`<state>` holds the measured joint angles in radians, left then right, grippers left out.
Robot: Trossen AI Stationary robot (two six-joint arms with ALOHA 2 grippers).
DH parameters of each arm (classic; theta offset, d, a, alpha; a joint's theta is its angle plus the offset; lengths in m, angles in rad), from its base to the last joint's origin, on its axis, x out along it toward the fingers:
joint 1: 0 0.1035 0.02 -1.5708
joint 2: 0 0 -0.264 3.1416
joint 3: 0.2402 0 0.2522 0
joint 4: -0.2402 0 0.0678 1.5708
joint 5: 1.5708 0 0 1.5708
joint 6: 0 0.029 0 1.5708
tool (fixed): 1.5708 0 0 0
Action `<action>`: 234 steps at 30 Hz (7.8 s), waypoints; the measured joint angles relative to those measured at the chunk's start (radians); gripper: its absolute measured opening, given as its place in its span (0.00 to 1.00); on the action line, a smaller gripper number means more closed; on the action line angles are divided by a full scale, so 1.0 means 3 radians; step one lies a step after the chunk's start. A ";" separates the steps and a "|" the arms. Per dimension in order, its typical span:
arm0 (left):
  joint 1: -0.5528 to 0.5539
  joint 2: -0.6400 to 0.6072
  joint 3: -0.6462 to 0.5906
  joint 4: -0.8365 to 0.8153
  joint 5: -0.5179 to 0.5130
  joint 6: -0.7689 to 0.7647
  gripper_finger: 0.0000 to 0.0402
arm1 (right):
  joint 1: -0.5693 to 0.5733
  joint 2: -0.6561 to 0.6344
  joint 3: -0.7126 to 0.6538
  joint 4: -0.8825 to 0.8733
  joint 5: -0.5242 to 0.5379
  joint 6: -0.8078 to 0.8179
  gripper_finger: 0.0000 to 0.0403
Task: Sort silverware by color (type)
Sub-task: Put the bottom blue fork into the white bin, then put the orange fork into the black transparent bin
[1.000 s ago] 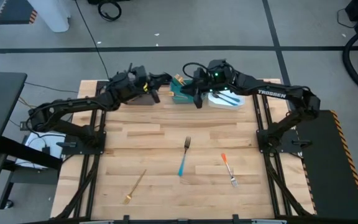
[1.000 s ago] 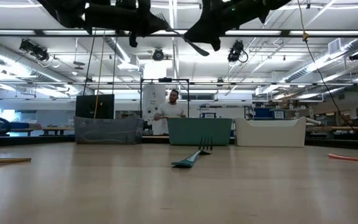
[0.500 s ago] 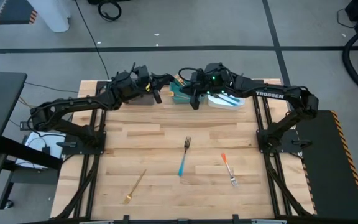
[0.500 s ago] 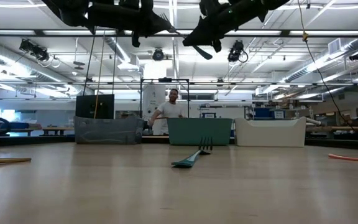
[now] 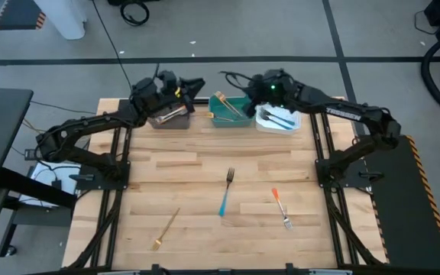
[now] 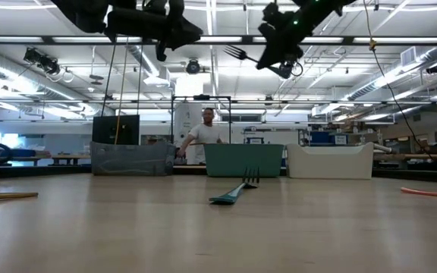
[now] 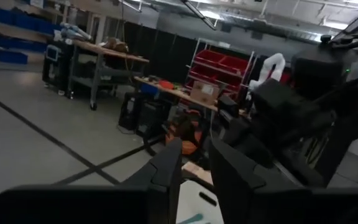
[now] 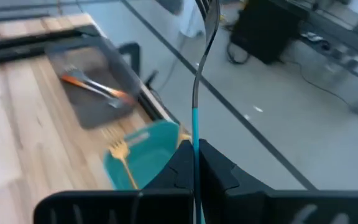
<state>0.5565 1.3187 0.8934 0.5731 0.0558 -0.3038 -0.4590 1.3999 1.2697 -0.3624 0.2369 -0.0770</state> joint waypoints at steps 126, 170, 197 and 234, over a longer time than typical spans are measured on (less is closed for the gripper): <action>-0.2430 -0.0186 -0.0120 -0.3035 -0.0679 -0.0982 0.21 | 0.3234 0.0359 -0.1403 -0.1021 -0.0489 0.5377 0.02; -0.0734 0.0190 -0.0118 -0.0742 -0.0012 -0.0930 0.20 | 0.1172 0.0565 -0.0462 0.1368 0.0092 0.2056 0.01; 0.0065 -0.0347 -0.0118 -0.2037 -0.0451 0.1116 0.03 | 0.0868 0.0309 -0.0462 0.1151 -0.0010 0.1742 0.22; 0.0928 0.0419 -0.0110 -0.2838 -0.1106 0.1635 0.22 | 0.0367 0.0286 -0.0462 0.0950 -0.0194 0.1142 0.22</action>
<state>0.8349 1.4445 0.8604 -0.2785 -0.2759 0.1866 -0.3489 1.4858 1.1313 -0.0774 0.1787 0.2657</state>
